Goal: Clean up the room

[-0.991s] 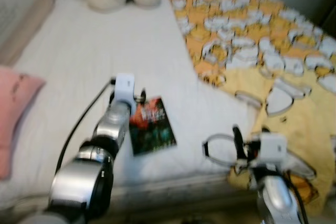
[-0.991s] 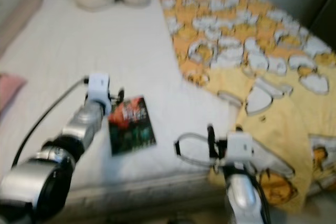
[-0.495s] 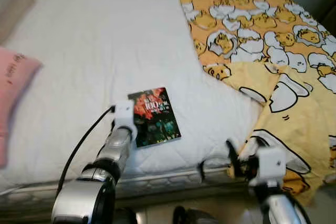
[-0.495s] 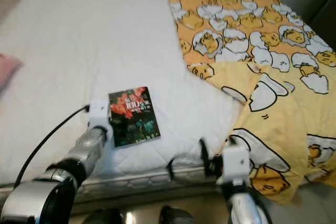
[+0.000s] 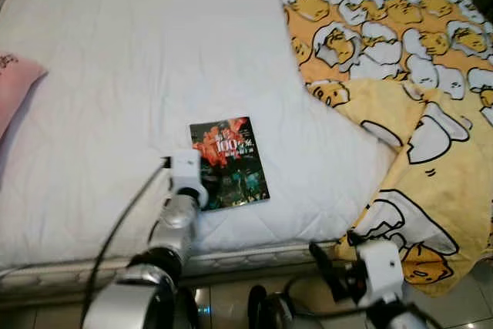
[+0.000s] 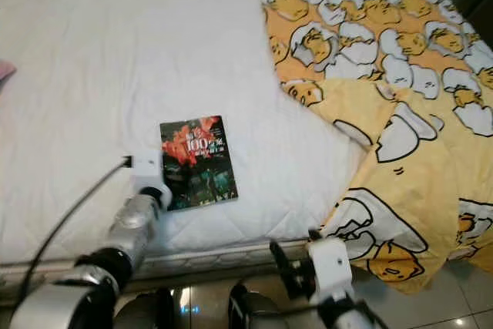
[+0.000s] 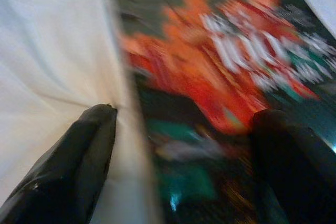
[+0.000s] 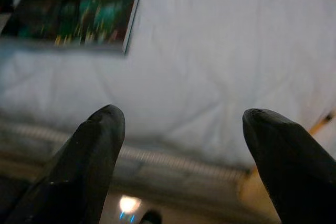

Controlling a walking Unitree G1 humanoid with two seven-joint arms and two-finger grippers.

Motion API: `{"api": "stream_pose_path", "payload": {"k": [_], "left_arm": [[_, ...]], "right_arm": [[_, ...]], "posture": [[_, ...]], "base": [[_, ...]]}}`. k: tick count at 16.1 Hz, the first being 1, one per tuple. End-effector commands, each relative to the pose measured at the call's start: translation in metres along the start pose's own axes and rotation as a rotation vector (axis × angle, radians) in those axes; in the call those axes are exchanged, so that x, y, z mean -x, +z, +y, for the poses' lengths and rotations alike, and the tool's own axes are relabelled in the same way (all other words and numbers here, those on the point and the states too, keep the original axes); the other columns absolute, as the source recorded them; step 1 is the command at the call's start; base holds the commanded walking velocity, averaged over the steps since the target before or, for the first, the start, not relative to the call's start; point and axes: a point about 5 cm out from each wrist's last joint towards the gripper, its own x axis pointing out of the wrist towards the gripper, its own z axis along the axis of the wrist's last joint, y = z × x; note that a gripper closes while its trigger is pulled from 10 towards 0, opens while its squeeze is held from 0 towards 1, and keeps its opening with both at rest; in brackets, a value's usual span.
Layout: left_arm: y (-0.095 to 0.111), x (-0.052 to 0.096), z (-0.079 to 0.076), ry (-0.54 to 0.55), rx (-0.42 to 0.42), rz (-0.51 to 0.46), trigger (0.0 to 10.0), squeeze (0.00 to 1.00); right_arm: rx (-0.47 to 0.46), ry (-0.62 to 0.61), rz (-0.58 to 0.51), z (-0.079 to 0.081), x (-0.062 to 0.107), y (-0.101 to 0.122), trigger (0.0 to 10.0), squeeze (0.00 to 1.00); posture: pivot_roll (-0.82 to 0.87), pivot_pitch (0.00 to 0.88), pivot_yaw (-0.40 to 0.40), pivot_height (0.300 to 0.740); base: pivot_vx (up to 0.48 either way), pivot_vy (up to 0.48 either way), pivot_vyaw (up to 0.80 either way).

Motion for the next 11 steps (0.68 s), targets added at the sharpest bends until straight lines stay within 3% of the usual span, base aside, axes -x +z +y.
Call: {"api": "stream_pose_path", "payload": {"k": [1,2,3,4,9,11], "left_arm": [[-0.015,0.005,-0.019,-0.09,-0.033,0.063,10.0,0.0],[-0.021,0.007,-0.02,-0.095,-0.039,0.1,3.9,0.0],[-0.028,0.01,-0.02,-0.095,-0.028,0.138,0.0,0.0],[-0.044,0.016,-0.019,-0.108,0.022,0.224,0.0,0.0],[-0.042,0.016,-0.013,-0.11,0.065,0.228,0.0,0.0],[-0.039,0.015,-0.015,-0.143,0.036,0.198,0.0,0.0]], "right_arm": [[-0.008,0.004,0.053,-0.003,0.005,-0.009,10.0,0.0],[-0.009,0.008,0.056,-0.002,0.005,-0.009,10.0,0.0],[-0.012,0.01,0.058,-0.001,0.005,-0.01,10.0,0.0],[-0.019,0.019,0.062,0.002,0.003,-0.012,10.0,0.0],[-0.032,0.018,0.069,0.001,0.001,-0.014,10.0,0.0],[-0.033,0.016,0.07,0.001,0.0,-0.015,10.0,0.0]], "posture": [[-0.18,0.257,-0.135,0.74],[-0.18,0.257,-0.135,0.74],[-0.18,0.258,-0.132,0.74],[-0.18,0.259,-0.131,0.74],[-0.17,0.257,-0.122,0.74],[-0.17,0.256,-0.121,0.74]], "base": [[0.0,0.0,0.0],[0.0,0.0,0.0],[0.0,0.0,0.0],[0.0,0.0,0.0],[0.0,0.0,0.0],[0.0,0.0,0.0]]}}
